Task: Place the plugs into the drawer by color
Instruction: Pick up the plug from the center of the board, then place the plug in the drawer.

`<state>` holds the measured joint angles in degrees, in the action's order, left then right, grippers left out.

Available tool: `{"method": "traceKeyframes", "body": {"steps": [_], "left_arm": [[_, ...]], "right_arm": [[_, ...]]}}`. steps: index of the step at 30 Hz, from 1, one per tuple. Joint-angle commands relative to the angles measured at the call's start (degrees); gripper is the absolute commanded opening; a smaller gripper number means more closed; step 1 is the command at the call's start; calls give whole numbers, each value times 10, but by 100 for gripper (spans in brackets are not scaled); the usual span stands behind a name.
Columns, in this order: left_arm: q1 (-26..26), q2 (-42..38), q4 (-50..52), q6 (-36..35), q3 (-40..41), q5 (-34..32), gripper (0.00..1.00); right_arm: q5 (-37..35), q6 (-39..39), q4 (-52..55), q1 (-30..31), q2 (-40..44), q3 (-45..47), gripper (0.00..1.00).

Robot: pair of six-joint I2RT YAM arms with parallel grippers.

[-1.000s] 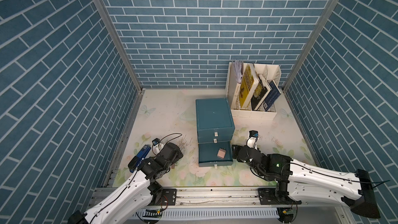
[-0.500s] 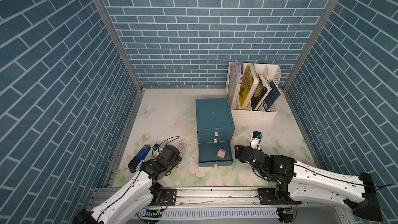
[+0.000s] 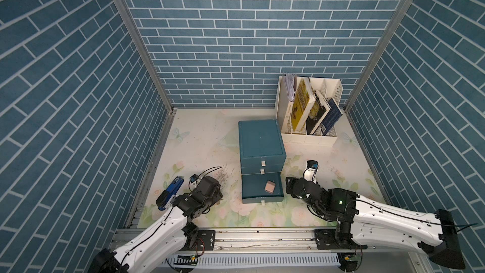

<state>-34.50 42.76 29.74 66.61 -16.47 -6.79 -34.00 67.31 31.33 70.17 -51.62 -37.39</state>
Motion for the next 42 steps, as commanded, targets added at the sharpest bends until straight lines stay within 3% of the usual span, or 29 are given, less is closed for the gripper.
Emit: {"method": "traceKeyframes", "body": {"steps": [1,13,24,26,28,33,37,42], "left_arm": [[-19,2,37,-8,-7,-6,66],[-43,29,11,-11,5,-5,54],[-59,-32,102,-87,-160,-68,6],[-87,-33,112,-98,-195,-90,0],[-126,-29,118,-100,-222,-117,0],[-277,14,61,-111,-248,-168,0],[-416,113,6,-130,-271,-231,0],[-439,222,-19,-157,-300,-246,0]], "right_arm": [[-10,12,4,-3,-3,-3,77],[-11,13,3,-3,0,-2,76],[-14,18,3,-3,23,9,76],[-16,18,2,-2,26,8,76],[-18,18,2,-3,29,6,76],[-23,18,10,-3,39,4,76],[-26,19,20,-4,52,1,75],[-20,15,22,-4,59,3,75]]}}
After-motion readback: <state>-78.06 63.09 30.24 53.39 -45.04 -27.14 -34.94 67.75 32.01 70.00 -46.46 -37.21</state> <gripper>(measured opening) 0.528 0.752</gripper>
